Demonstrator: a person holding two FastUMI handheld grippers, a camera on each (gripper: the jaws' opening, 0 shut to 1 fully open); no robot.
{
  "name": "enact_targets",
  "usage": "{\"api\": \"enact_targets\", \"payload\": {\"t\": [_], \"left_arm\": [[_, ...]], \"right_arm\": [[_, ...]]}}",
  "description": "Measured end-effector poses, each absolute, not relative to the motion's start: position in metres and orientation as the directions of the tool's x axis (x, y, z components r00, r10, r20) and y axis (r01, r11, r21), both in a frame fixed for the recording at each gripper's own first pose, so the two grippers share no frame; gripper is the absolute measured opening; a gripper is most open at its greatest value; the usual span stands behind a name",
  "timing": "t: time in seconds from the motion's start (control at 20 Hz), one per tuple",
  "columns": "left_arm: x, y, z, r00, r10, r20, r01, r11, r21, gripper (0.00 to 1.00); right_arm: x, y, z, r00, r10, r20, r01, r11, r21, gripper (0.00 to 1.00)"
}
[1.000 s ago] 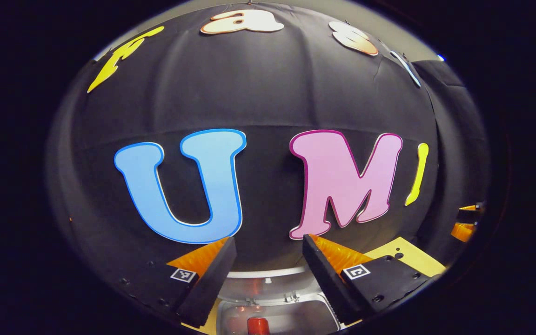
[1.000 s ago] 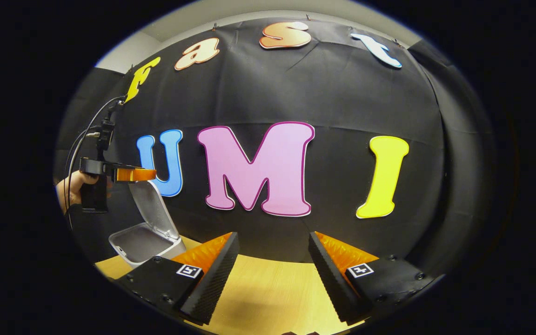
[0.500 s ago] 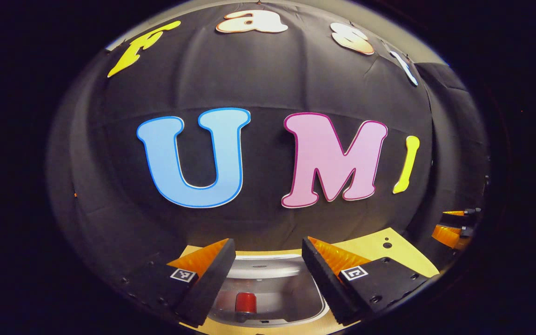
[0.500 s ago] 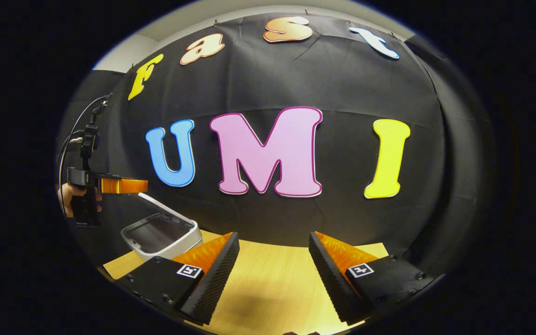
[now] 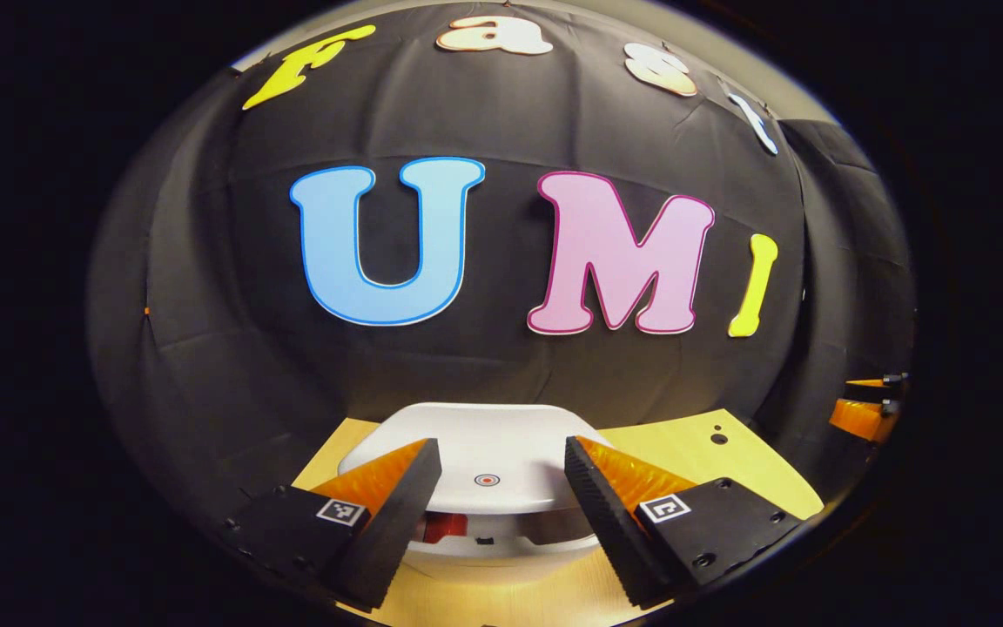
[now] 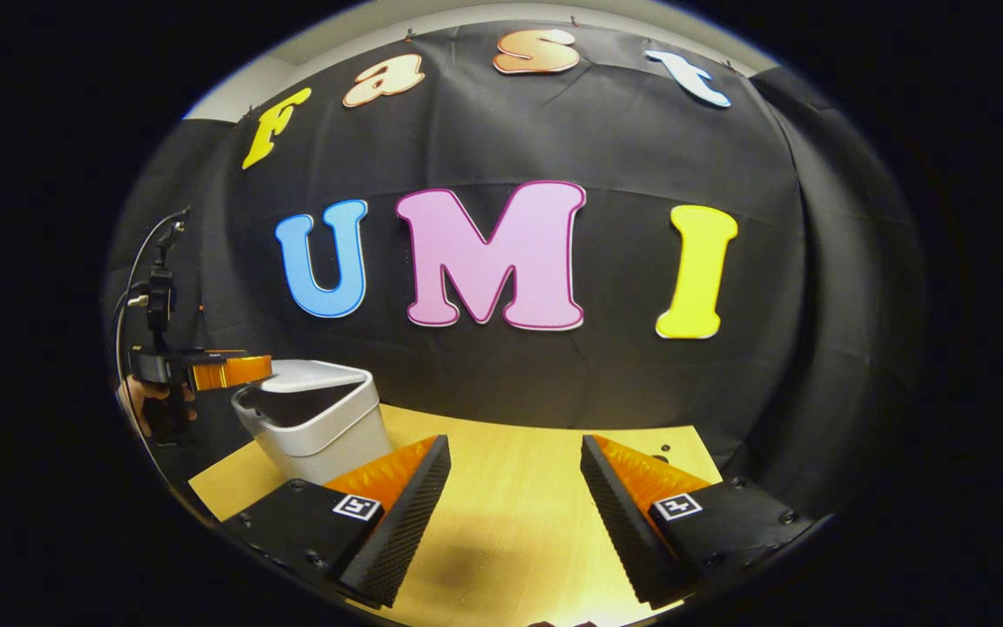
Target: Press the lid of the desktop garbage bin to open it, pick up the crumpled paper on the desktop and throw it into the bin, then pick up the pop can on the desktop and drop it into the bin, and finally close the garbage bin lid.
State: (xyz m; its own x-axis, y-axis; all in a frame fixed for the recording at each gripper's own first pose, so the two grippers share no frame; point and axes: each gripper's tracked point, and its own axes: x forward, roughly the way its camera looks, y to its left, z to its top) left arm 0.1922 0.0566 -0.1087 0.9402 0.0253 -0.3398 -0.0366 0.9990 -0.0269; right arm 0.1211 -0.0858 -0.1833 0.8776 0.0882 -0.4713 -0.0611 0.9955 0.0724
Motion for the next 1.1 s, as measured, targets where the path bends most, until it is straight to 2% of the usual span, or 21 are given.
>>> {"api": "enact_targets", "payload": {"t": [0.3,0.6,0.95,1.1], "left_arm": [[0.178,0.056,-0.15,0.904,0.017,-0.426,-0.009,1.0,0.021,0.99],[0.177,0.053,-0.158,0.908,-0.008,-0.42,0.043,0.996,0.074,1.0],[0.171,0.052,-0.149,0.939,0.016,-0.342,0.008,0.998,0.069,0.98],[0.143,0.055,-0.118,0.971,0.058,-0.232,-0.052,0.998,0.031,0.94]], "right_arm": [[0.088,-0.104,-0.175,0.881,-0.003,-0.472,0.026,0.999,0.043,0.97],[0.064,-0.102,-0.174,0.878,-0.061,-0.475,0.075,0.997,0.011,0.97],[0.048,-0.077,-0.161,0.904,-0.07,-0.422,0.068,0.997,-0.021,0.97],[0.044,-0.073,-0.141,0.93,-0.086,-0.357,0.098,0.995,0.014,0.97]]}}
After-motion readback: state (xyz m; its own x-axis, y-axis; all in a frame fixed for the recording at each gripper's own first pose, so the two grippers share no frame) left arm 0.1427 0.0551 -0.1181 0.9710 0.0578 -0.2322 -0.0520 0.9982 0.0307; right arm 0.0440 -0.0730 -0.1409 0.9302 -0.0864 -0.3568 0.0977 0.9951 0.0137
